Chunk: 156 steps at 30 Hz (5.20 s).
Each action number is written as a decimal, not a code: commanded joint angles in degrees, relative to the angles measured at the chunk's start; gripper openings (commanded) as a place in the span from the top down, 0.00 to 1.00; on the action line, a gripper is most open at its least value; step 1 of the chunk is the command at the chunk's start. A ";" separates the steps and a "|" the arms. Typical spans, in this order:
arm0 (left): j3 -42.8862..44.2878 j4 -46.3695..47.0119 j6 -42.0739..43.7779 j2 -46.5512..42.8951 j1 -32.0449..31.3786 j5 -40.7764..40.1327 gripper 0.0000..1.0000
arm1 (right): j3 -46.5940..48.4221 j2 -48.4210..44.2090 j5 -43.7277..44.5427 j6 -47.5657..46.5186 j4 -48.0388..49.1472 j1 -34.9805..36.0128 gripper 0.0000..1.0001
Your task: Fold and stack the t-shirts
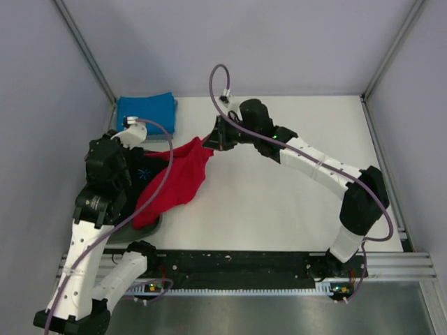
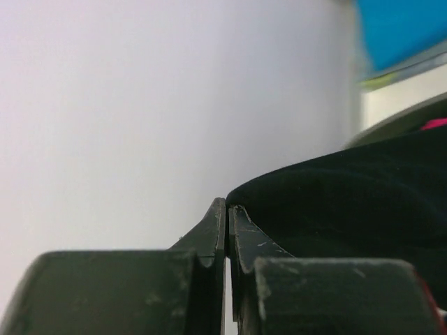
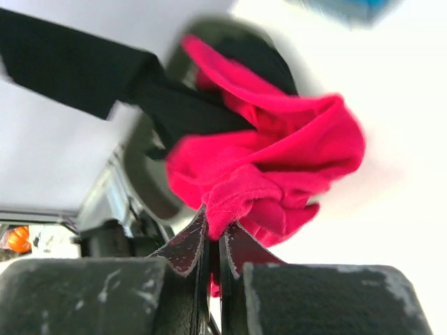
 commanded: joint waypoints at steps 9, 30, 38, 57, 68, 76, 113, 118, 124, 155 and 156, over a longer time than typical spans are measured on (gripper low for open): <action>-15.63 23.95 18.22 -5.13 14.04 -8.39 1.00 | 53.33 -9.97 6.39 -16.56 -0.95 0.04 1.00; -22.86 29.80 15.15 10.43 33.29 -6.46 0.73 | 10.73 -32.82 25.76 -39.53 -2.09 -0.57 1.00; -12.58 6.14 -0.93 8.32 32.68 4.53 0.01 | 8.11 -31.94 14.15 -32.85 -3.50 -0.57 1.00; 1.84 -15.14 -17.55 2.60 10.80 39.23 0.02 | 3.40 -16.51 22.07 -26.79 -14.21 -30.43 1.00; 1.67 -11.55 -20.89 8.22 5.96 46.56 0.02 | 19.63 0.94 16.61 -23.52 -29.08 -32.76 0.01; 1.24 -10.67 -24.76 12.37 7.10 40.23 0.02 | -2.27 -5.41 11.08 -45.13 -22.22 -5.00 0.08; -0.89 -14.08 -19.41 13.67 7.82 59.73 0.03 | -6.48 -28.40 13.29 -32.78 -25.82 -3.53 1.00; -2.28 -10.67 -17.47 18.15 -4.56 58.69 0.02 | -17.28 -42.47 7.28 -22.83 -25.73 -18.04 1.00; -8.26 -2.15 -10.44 27.20 -20.75 48.23 0.02 | -26.09 -52.24 8.43 -20.02 -25.65 -25.79 1.00; 9.55 -5.01 -15.89 36.20 -20.17 26.33 1.00 | -7.05 -48.29 3.77 -18.95 -28.98 -45.84 1.00; 11.67 -6.34 -15.54 34.26 -18.67 26.68 1.00 | -4.59 -48.03 4.04 -19.22 -29.42 -45.84 1.00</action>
